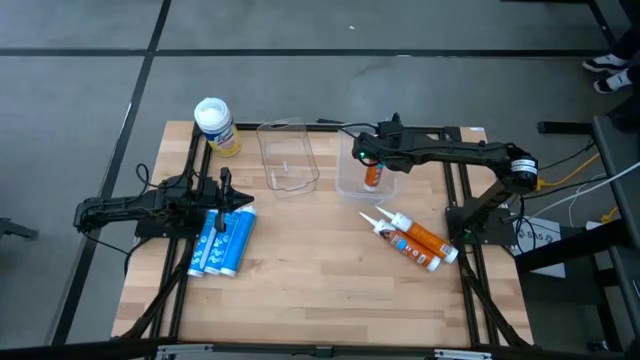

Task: Pick & place silicon tubes, Sealant and Lysol wipes
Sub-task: Put the bottom orange sealant into the right transparent bin, then put the right orange sealant into the right transparent bin

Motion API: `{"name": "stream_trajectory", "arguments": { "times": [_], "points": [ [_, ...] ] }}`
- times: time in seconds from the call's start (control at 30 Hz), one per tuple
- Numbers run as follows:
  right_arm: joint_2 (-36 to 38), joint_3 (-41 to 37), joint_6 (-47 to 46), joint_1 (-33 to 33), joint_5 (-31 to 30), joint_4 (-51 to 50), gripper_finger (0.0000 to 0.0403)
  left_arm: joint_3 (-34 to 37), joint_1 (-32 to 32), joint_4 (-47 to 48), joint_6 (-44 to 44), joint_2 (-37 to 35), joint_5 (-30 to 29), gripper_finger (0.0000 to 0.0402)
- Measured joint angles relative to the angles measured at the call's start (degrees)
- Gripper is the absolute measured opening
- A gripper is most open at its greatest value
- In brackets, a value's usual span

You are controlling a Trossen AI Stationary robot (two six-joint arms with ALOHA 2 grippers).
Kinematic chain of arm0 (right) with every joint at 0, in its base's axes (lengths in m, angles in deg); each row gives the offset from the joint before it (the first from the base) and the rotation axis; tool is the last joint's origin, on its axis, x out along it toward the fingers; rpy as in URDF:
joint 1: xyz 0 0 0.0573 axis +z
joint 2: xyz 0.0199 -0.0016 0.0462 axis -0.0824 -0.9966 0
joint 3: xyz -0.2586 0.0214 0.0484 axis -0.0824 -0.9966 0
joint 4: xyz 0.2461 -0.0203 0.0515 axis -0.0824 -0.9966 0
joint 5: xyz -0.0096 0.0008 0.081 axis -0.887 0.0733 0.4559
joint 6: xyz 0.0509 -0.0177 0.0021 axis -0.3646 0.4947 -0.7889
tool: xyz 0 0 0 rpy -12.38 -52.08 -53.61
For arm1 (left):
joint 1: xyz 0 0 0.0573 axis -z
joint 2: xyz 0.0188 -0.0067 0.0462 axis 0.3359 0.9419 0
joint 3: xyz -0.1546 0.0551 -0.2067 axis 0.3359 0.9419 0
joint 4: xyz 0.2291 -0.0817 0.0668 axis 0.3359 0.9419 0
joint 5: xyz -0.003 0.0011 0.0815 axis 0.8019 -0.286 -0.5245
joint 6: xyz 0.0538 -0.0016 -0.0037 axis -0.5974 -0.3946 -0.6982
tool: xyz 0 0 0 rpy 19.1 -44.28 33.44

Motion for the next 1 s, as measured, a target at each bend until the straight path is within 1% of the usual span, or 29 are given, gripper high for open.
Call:
{"name": "stream_trajectory", "arguments": {
  "times": [0.6, 0.8, 1.0],
  "points": [
    [0.0, 0.0, 2.17, 0.0, 0.01, -0.1, 0.0243, 0.0, 0.0, 0.0, 0.01, 0.0, 0.0, 0.0013],
    [0.0, 0.0, 2.33, 0.0, 1.15, -0.11, 0.026, 0.0, -0.01, 0.0, 0.01, 0.01, -0.01, 0.0013],
    [0.0, 0.02, 2.17, 0.0, 1.34, -0.11, 0.0286, 0.0, -0.01, 0.0, 0.0, 0.0, -0.02, 0.0014]
  ]
}}
